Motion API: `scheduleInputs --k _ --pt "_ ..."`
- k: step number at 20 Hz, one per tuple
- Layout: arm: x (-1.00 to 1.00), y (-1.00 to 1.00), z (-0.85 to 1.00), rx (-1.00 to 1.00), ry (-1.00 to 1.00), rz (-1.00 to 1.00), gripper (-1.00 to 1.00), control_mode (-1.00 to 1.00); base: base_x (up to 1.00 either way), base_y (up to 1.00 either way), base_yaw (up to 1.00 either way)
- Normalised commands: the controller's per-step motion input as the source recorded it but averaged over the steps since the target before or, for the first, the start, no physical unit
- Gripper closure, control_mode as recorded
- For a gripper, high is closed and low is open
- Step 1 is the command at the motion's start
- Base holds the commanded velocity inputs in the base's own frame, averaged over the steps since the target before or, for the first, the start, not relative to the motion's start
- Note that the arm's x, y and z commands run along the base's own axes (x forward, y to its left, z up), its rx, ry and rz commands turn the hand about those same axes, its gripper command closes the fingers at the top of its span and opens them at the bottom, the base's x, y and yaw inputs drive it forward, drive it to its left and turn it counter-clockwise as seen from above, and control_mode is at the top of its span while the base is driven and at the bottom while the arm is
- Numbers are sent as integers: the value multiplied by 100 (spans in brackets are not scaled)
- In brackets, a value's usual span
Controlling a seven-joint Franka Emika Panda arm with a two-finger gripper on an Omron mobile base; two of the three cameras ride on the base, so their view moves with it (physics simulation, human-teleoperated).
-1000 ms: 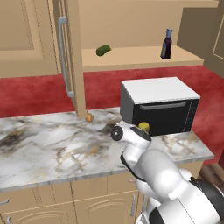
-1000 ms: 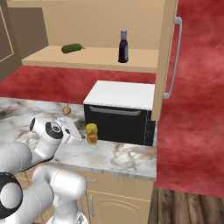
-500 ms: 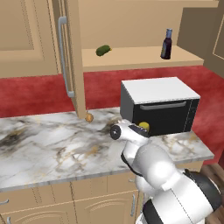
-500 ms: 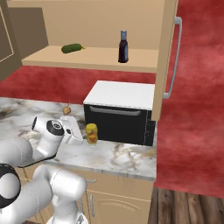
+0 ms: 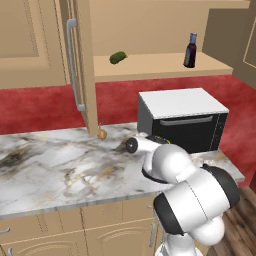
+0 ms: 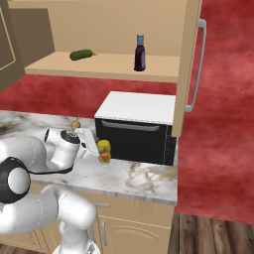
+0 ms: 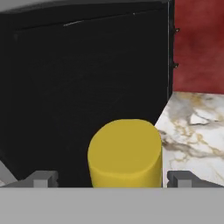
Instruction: Pick the condiment bottle and mustard from the counter and place them in the cabinet.
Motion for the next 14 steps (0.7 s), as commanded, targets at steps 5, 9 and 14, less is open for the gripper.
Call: scheduleInputs --k 5,9,14 --pt "26 0 -21 0 0 0 -100 -100 0 0 0" --pt "5 -4 -11 0 0 -1 -100 -100 0 0 0" --pt "0 -14 0 0 -1 -3 100 -100 0 0 0"
